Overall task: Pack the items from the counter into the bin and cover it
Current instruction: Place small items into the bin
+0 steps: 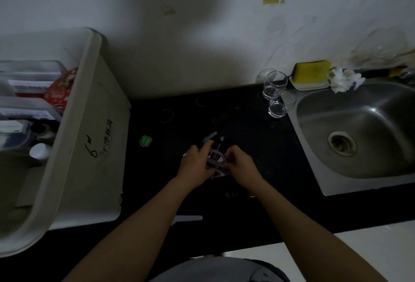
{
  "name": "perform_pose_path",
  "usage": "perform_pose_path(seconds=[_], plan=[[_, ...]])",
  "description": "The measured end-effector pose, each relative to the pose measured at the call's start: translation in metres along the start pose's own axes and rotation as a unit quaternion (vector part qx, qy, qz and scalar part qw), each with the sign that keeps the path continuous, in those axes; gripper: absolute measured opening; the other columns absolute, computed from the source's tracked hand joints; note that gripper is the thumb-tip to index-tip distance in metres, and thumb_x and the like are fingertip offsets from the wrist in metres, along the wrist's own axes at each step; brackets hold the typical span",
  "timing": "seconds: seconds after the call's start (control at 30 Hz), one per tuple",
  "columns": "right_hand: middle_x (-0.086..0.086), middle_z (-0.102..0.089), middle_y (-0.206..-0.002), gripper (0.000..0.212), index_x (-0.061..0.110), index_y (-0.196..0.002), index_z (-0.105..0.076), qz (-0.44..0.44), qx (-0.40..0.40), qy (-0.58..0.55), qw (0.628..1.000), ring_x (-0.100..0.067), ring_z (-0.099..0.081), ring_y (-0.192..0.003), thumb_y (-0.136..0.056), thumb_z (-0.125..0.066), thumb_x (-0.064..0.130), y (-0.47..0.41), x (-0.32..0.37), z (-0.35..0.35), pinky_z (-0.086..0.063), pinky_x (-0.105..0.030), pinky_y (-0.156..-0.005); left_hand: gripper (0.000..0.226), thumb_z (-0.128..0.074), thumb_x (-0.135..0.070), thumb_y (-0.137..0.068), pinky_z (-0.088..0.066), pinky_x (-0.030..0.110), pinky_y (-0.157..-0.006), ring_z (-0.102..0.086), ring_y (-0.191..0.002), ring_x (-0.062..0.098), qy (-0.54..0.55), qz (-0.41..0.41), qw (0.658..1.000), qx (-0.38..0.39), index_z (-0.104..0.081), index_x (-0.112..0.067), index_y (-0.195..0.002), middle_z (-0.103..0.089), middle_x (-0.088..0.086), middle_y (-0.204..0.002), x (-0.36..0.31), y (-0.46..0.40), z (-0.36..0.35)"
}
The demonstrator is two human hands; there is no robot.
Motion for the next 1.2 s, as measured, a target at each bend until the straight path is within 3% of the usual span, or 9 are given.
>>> perform_pose_path(seconds=[0.17,0.3,0.37,0.47,0.57,0.67,0.8,1.0,1.2], plan=[[0.005,-0.057,-0.078,0.012,0.013,-0.084,-0.052,0.031,0.005,-0.079,0.996,-0.004,-0.054,-0.071,-0.086,-0.061,0.006,-0.009,0.027,0.001,-0.045,-0.012,-0.062,0.079,-0.072,-0.042,-0.074,-0.034,0.043,-0.106,-0.041,-0.127,0.036,-0.218,-0.073,0.968,-0.097,-0.037,-0.016,-0.139,-0.037,0.022,-0.138,-0.015,0.002,0.018],[0.007,-0.056,-0.078,0.011,0.011,-0.083,-0.054,0.053,0.046,-0.084,0.994,0.0,-0.053,-0.072,-0.086,-0.064,0.006,-0.016,0.045,-0.004,-0.045,-0.009,-0.062,0.066,-0.089,-0.039,-0.034,-0.05,0.03,-0.06,-0.063,-0.073,0.024,-0.281,-0.112,0.945,-0.124,-0.067,-0.018,-0.092,-0.062,0.005,-0.082,-0.01,0.0,0.03],[0.008,-0.055,-0.077,0.01,0.012,-0.083,-0.055,0.057,0.059,-0.068,0.994,0.0,-0.052,-0.071,-0.087,-0.064,0.01,-0.019,0.046,-0.003,-0.043,-0.011,-0.062,0.064,-0.089,-0.04,-0.034,-0.046,0.03,-0.058,-0.06,-0.073,0.023,-0.282,-0.088,0.95,-0.099,-0.064,-0.019,-0.09,-0.059,0.003,-0.081,-0.003,0.003,0.035],[0.005,-0.058,-0.084,0.005,0.012,-0.092,-0.058,0.061,-0.004,-0.053,0.997,-0.004,-0.055,-0.076,-0.091,-0.056,0.008,-0.026,0.039,0.009,-0.043,-0.012,-0.066,0.05,-0.072,-0.032,-0.074,-0.041,0.037,-0.081,-0.049,-0.107,0.03,-0.208,0.008,0.974,-0.085,-0.05,-0.016,-0.115,-0.05,0.008,-0.114,0.024,0.008,0.04],[-0.01,-0.058,-0.113,0.028,0.009,-0.116,-0.058,0.069,-0.109,0.145,0.981,-0.023,-0.054,-0.104,-0.091,-0.046,0.003,-0.031,0.021,0.022,-0.047,-0.029,-0.084,0.043,-0.062,-0.026,-0.082,-0.039,0.037,-0.083,-0.043,-0.113,0.03,-0.129,0.118,0.981,-0.079,-0.045,-0.012,-0.12,-0.046,0.012,-0.12,0.06,0.021,0.042],[-0.01,-0.045,-0.136,0.048,0.016,-0.134,-0.046,0.096,-0.012,0.29,0.952,-0.029,-0.041,-0.124,-0.088,-0.047,0.003,-0.03,0.008,0.002,-0.041,-0.039,-0.096,0.05,-0.058,-0.028,-0.086,-0.04,0.039,-0.085,-0.041,-0.114,0.032,-0.081,0.169,0.98,-0.067,-0.038,-0.012,-0.13,-0.041,0.016,-0.124,0.076,0.031,0.037],[-0.009,-0.036,-0.14,0.043,0.017,-0.133,-0.044,0.091,0.083,0.423,0.898,-0.027,-0.027,-0.136,-0.091,-0.05,0.016,-0.025,-0.005,-0.023,-0.035,-0.039,-0.101,0.046,-0.058,-0.027,-0.088,-0.044,0.039,-0.082,-0.043,-0.107,0.034,0.002,0.173,0.983,-0.066,-0.041,-0.019,-0.129,-0.04,0.019,-0.118,0.074,0.034,0.032],[-0.016,-0.043,-0.12,0.024,0.007,-0.115,-0.046,0.043,0.029,0.354,0.934,-0.029,-0.04,-0.113,-0.091,-0.046,0.006,-0.021,-0.015,-0.014,-0.042,-0.032,-0.085,0.012,-0.047,-0.008,-0.093,-0.03,0.029,-0.051,-0.049,-0.068,0.021,0.074,0.119,0.981,-0.133,-0.042,-0.01,-0.082,-0.05,0.009,-0.075,0.061,0.033,0.043],[-0.018,-0.048,-0.114,0.021,0.006,-0.114,-0.047,0.027,-0.05,0.19,0.98,-0.029,-0.047,-0.102,-0.096,-0.036,0.006,-0.013,-0.007,0.006,-0.04,-0.029,-0.079,0.016,-0.052,-0.021,-0.095,-0.031,0.025,-0.048,-0.044,-0.058,0.011,0.195,0.126,0.956,-0.178,-0.045,-0.009,-0.087,-0.048,-0.001,-0.068,0.063,0.036,0.048]])
Point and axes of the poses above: each hand's wrist, its own y-axis away from the middle knuckle, its own z-axis out of the back of the hand, x = y × z, the point moved 6 cm from there along -y, towards the middle knuckle
